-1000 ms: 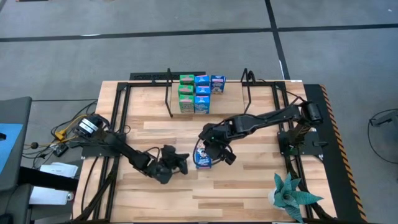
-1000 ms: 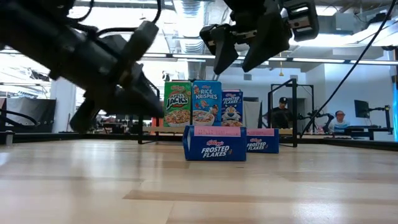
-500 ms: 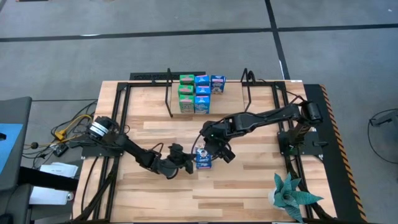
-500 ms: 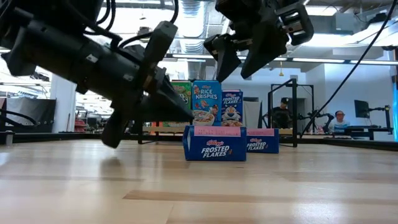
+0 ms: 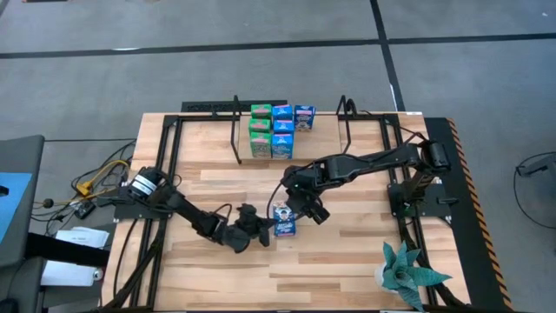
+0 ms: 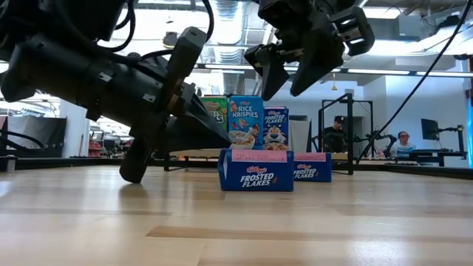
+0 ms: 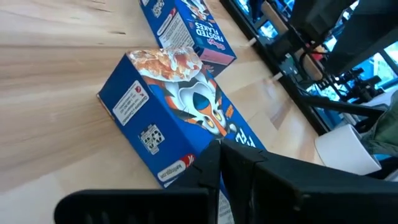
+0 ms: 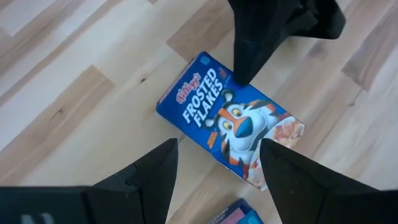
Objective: Stack cereal on shelf
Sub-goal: Put the left blue cereal box on the shelf aligned with the blue cereal box
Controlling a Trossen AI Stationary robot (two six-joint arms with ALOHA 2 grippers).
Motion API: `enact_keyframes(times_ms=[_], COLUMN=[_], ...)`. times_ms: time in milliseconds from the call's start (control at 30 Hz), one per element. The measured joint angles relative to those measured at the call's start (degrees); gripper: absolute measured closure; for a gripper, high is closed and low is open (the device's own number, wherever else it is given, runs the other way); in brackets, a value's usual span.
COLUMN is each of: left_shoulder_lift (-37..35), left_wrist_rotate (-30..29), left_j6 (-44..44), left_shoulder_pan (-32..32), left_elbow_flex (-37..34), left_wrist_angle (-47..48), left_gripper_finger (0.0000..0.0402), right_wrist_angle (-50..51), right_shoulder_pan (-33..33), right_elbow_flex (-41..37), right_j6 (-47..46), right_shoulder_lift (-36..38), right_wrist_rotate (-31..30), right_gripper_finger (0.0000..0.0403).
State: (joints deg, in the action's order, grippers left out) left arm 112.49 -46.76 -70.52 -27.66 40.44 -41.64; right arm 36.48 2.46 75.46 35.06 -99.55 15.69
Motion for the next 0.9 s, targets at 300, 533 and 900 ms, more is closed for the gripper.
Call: enact_keyframes(times_ms=[300, 533, 900], left_shoulder_lift=[-0.23, -0.24, -0.11], left_wrist_rotate=[-1.71, 2.36, 9.72], left_j6=[-7.70, -3.61, -0.01], left_shoulder_pan=[-1.26, 0.53, 3.00], left_elbow_flex=[0.07, 0.14, 4.74], left_wrist_angle=[5.62, 5.81, 16.34], left_gripper_finger=[0.0401, 0.0401, 0.0402], right_wrist_angle=[-0.10, -0.27, -0.46], right_shoulder_pan=[0.11, 0.02, -0.36], right_elbow_flex=[0.00, 0.00, 0.00], right_j6=[0.96, 0.05, -1.74], right_shoulder_lift=[0.02, 0.02, 0.02], right_wrist_rotate=[0.58, 0.59, 0.58], right_gripper_finger=[0.0149, 0.0149, 0.0149])
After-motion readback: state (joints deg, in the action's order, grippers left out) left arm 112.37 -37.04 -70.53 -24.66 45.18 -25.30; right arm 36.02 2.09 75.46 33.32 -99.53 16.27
